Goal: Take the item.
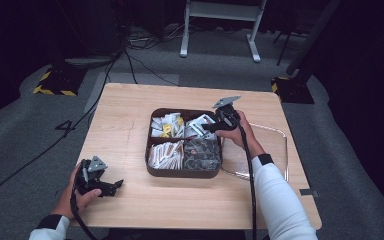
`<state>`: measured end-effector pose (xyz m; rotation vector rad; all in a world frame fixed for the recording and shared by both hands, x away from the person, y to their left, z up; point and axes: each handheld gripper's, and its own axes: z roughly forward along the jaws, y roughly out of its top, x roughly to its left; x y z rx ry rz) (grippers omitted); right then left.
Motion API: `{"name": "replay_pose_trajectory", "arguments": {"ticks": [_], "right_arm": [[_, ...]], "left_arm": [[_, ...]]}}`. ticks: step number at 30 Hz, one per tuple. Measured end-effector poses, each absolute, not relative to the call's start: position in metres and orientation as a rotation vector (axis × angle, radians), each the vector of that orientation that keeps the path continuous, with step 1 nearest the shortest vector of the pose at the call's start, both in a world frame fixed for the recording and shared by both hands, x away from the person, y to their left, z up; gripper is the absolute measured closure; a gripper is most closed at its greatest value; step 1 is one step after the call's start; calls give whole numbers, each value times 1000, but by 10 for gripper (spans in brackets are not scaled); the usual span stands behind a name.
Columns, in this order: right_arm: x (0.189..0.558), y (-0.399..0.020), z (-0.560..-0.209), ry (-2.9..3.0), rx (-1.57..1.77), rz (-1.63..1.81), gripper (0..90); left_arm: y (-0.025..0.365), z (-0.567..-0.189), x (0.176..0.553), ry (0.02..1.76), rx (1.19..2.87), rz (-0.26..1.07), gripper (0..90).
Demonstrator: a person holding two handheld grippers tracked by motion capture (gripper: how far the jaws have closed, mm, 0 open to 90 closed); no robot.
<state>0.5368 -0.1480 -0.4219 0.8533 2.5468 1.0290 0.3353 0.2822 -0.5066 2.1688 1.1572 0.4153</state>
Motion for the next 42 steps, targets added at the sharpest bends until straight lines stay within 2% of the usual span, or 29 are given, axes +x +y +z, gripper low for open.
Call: {"name": "replay_pose_trajectory", "arguments": {"ticks": [10, 11, 27, 30, 32, 42], "right_arm": [[553, -137, -432, 2559, 895, 971, 336], [554, -134, -436, 2576, 889, 936, 307], [560, -131, -446, 2700, 934, 931, 225], [557, -131, -446, 2719, 913, 929, 244], [556, -134, -443, 2700, 924, 988, 294], [544, -126, -423, 2664, 789, 1000, 347]], "left_arm": [[282, -507, 335, 1157, 2169, 415, 4], [282, -507, 335, 1157, 2169, 415, 4], [282, -507, 335, 1155, 2170, 416, 4], [282, -506, 336, 1154, 2173, 413, 5], [282, -507, 335, 1155, 2171, 415, 5], [282, -506, 336, 1154, 2174, 413, 5]]}}
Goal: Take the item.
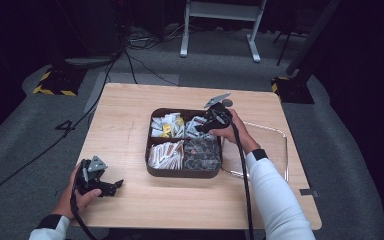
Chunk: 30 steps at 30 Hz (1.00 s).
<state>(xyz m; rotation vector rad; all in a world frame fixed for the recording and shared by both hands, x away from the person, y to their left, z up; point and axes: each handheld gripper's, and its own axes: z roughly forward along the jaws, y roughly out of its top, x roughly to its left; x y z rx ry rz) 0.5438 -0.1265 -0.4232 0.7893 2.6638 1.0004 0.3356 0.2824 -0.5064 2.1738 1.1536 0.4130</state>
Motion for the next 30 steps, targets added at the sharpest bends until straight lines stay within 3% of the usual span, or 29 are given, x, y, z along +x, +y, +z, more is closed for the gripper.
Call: {"name": "replay_pose_trajectory", "arguments": {"ticks": [7, 12, 15, 16, 23, 30], "right_arm": [[545, -121, -427, 2658, 841, 1056, 351], [542, -112, -427, 2658, 824, 1080, 408], [541, -105, -429, 2656, 806, 1044, 482], [541, -103, -430, 2658, 811, 1031, 577], [540, -97, -437, 2668, 818, 1052, 824], [529, -104, -431, 2628, 764, 1118, 869]], "left_arm": [[282, -507, 336, 1154, 2172, 412, 5], [282, -506, 336, 1154, 2172, 412, 5], [282, -506, 336, 1153, 2173, 413, 4], [282, -506, 336, 1153, 2174, 412, 4], [282, -506, 336, 1153, 2173, 411, 5], [282, -506, 336, 1154, 2173, 413, 5]]}}
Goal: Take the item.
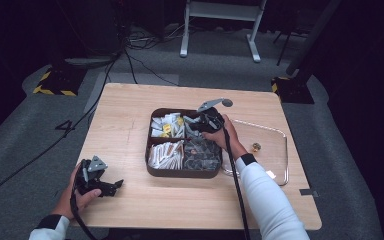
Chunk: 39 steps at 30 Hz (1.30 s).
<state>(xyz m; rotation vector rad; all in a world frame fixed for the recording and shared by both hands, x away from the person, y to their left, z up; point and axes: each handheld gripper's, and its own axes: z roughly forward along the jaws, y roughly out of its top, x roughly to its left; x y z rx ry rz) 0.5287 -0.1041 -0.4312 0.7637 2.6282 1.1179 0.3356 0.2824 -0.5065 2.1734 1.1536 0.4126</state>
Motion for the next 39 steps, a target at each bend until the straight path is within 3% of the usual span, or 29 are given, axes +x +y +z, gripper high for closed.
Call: {"name": "replay_pose_trajectory", "arguments": {"ticks": [19, 39], "right_arm": [[506, -128, -385, 2488, 699, 1278, 869], [471, -161, -364, 2450, 648, 1368, 869]], "left_arm": [[282, -507, 336, 1154, 2172, 412, 4], [282, -507, 335, 1158, 2170, 416, 5]]}}
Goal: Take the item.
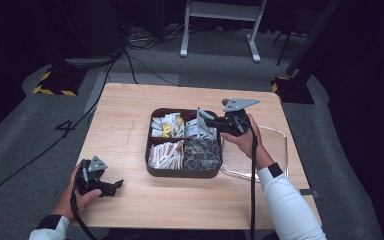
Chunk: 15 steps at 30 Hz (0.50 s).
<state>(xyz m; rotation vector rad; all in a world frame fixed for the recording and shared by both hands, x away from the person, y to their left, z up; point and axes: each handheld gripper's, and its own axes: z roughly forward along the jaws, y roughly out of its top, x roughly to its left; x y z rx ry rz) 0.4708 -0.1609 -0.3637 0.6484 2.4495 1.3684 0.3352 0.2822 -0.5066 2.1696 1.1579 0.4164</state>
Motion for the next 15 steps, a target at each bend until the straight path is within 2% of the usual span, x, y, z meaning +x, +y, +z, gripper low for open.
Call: {"name": "replay_pose_trajectory", "arguments": {"ticks": [15], "right_arm": [[444, -174, -368, 2461, 618, 1400, 868]], "left_arm": [[282, -506, 335, 1160, 2170, 415, 5]]}}
